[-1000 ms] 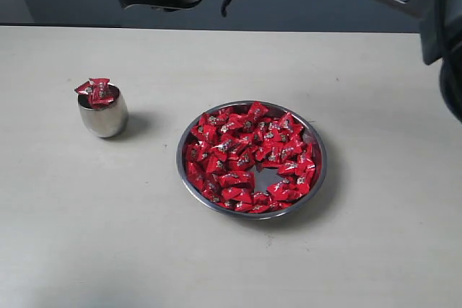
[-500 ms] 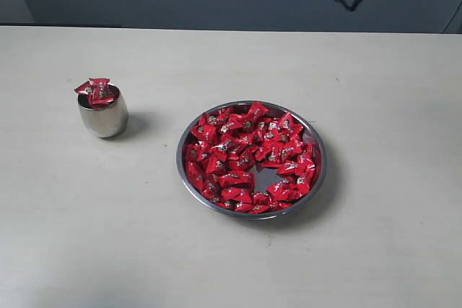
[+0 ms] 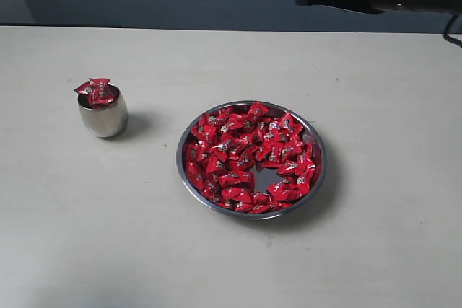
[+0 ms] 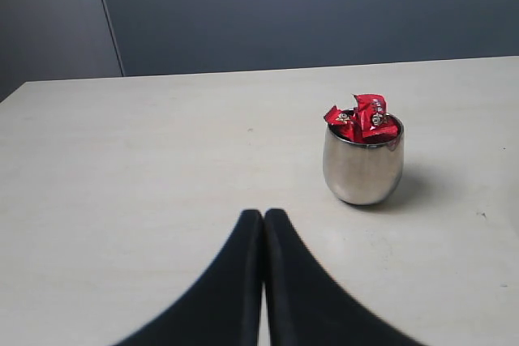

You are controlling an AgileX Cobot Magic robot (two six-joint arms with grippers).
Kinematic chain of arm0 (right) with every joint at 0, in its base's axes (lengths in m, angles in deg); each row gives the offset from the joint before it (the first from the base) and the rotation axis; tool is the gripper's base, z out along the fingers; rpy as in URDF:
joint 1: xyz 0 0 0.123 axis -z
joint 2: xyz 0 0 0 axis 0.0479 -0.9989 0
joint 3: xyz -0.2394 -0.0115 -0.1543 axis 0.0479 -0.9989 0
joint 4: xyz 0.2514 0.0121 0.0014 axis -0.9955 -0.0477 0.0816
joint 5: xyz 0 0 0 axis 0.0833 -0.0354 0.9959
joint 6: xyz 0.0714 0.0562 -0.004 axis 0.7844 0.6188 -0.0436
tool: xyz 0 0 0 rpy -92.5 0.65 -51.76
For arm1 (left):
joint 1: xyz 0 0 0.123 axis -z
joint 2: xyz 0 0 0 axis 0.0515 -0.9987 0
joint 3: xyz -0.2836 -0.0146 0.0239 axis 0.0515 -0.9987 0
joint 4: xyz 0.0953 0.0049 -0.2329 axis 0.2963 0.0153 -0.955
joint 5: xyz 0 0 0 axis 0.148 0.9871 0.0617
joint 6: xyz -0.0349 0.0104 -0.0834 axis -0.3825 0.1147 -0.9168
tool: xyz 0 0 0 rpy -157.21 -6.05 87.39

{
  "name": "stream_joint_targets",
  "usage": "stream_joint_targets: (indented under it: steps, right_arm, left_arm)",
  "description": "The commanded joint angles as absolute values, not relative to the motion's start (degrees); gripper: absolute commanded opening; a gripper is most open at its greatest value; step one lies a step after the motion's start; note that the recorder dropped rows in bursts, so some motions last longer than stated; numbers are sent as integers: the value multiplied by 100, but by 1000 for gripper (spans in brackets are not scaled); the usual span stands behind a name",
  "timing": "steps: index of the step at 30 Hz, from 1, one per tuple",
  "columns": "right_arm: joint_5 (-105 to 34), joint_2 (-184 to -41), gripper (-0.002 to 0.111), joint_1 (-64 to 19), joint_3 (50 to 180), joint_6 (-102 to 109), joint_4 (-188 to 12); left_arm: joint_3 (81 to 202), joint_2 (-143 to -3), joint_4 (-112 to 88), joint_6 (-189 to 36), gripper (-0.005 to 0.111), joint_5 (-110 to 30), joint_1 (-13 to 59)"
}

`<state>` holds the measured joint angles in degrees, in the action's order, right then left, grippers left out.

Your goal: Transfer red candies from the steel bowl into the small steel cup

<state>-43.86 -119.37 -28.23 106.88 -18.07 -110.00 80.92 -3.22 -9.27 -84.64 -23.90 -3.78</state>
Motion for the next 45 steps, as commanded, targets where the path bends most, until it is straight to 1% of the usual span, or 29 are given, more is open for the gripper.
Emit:
stream_joint_targets:
  steps: [1, 6, 20, 26, 32, 45]
  right_arm:
    - [-4216, -11249, -1, -2513, 10086, -1819, -11092]
    - [-4056, -10495, -1, -2498, 9498, -1832, -11092]
    - [-3691, -8476, -1, -1965, 7837, -1871, -11456]
    - [-4114, -7661, -1, -1842, 7787, -1875, -11188]
    - [-4139, -7119, -1, -1842, 7787, -1863, -11151]
    - [-4755, -7040, -1, -1842, 7787, -1863, -10195]
  left_arm:
    - [8071, -297, -939, -8471, 0, -2388, -381]
    - [8071, -297, -939, -8471, 0, -2388, -381]
    - [8071, -297, -939, -8471, 0, -2388, -381]
    - [8071, -297, -939, -8471, 0, -2388, -381]
    - [8071, -297, -939, -8471, 0, -2388, -381]
    - [8071, -297, -939, -8471, 0, -2388, -381]
